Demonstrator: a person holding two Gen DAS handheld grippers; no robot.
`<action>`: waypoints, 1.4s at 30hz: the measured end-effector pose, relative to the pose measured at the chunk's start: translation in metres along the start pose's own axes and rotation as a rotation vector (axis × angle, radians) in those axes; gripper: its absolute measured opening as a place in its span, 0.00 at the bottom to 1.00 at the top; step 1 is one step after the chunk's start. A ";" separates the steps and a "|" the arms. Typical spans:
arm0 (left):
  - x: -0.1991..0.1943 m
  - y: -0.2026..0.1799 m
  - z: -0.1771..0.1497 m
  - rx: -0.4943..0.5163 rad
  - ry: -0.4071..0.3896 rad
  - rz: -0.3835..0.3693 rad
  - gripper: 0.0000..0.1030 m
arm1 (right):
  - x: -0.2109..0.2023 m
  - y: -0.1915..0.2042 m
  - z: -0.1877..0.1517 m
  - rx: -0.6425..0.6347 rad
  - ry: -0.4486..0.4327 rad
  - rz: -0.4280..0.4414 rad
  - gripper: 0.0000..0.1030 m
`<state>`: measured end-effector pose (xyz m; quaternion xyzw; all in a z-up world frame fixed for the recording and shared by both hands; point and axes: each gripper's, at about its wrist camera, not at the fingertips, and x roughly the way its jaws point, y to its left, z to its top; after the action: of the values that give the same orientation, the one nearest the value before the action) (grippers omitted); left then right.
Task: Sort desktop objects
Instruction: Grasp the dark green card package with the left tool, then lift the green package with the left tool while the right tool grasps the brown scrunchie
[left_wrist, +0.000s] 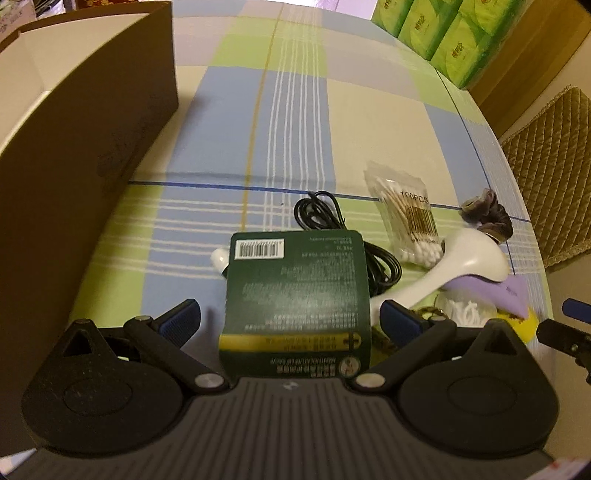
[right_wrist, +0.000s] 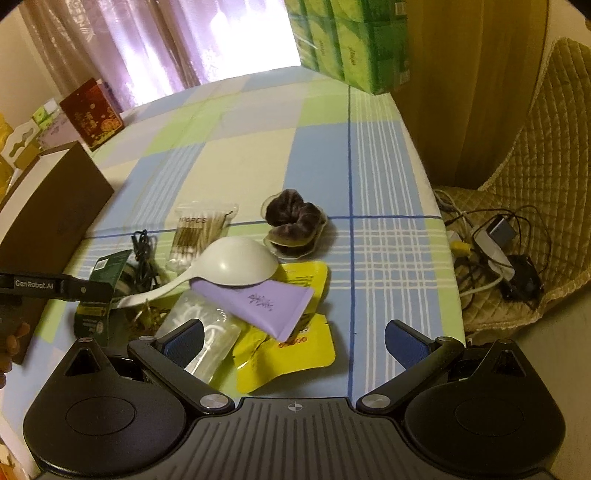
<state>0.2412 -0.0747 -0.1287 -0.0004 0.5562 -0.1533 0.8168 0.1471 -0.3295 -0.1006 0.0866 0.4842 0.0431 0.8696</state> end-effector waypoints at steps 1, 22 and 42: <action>0.003 0.000 0.001 0.002 0.003 0.001 0.99 | 0.001 -0.001 0.000 0.004 0.001 -0.001 0.98; 0.007 0.008 0.002 0.055 -0.034 0.036 0.84 | 0.012 -0.010 0.023 0.002 -0.035 -0.007 0.98; -0.028 0.006 0.027 0.103 -0.156 0.091 0.84 | 0.087 -0.004 0.064 -0.095 -0.031 -0.027 0.54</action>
<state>0.2574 -0.0669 -0.0942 0.0547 0.4817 -0.1439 0.8627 0.2472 -0.3267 -0.1412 0.0393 0.4693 0.0528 0.8806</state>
